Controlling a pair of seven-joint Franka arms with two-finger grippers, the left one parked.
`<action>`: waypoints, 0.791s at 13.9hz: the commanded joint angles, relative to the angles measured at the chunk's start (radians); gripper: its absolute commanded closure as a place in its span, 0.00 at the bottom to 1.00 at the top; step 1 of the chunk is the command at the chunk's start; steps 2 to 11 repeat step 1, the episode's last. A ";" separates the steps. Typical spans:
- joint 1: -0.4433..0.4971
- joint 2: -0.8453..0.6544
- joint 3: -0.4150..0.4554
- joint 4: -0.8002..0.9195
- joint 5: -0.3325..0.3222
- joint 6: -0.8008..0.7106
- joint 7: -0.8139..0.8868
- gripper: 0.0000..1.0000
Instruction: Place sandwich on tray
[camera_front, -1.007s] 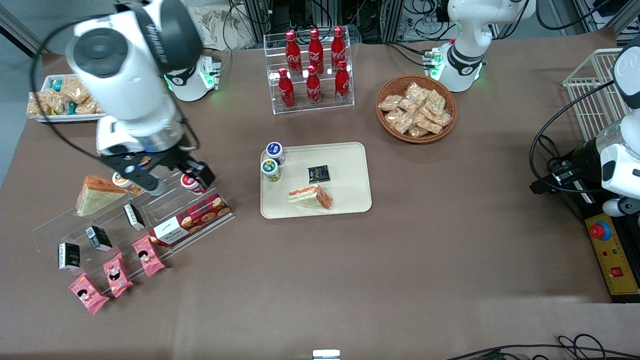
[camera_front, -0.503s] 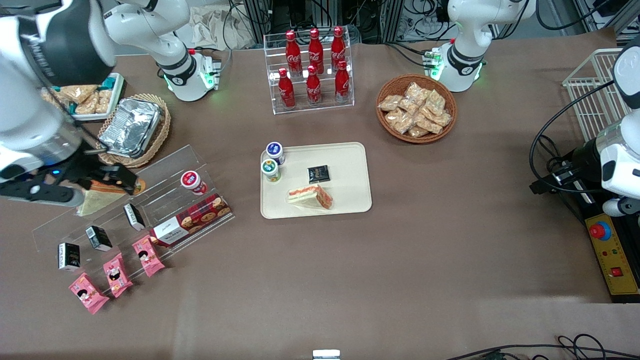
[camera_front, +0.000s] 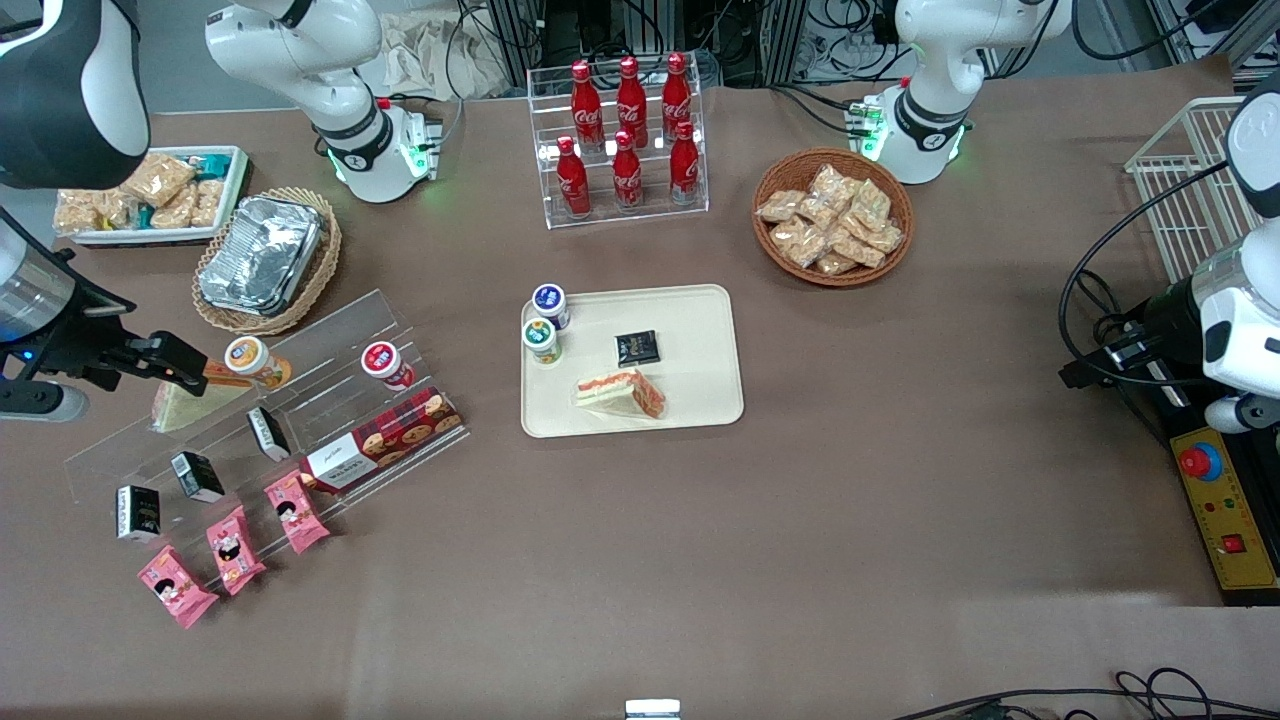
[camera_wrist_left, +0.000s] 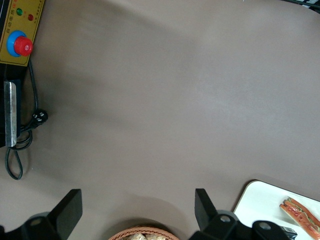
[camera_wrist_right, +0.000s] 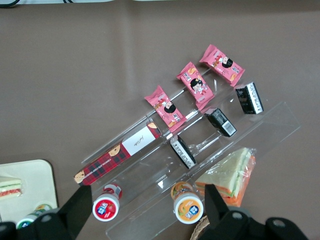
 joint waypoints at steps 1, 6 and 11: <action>-0.021 -0.023 0.016 -0.016 0.017 0.017 -0.029 0.00; -0.021 -0.023 0.016 -0.016 0.017 0.017 -0.029 0.00; -0.021 -0.023 0.016 -0.016 0.017 0.017 -0.029 0.00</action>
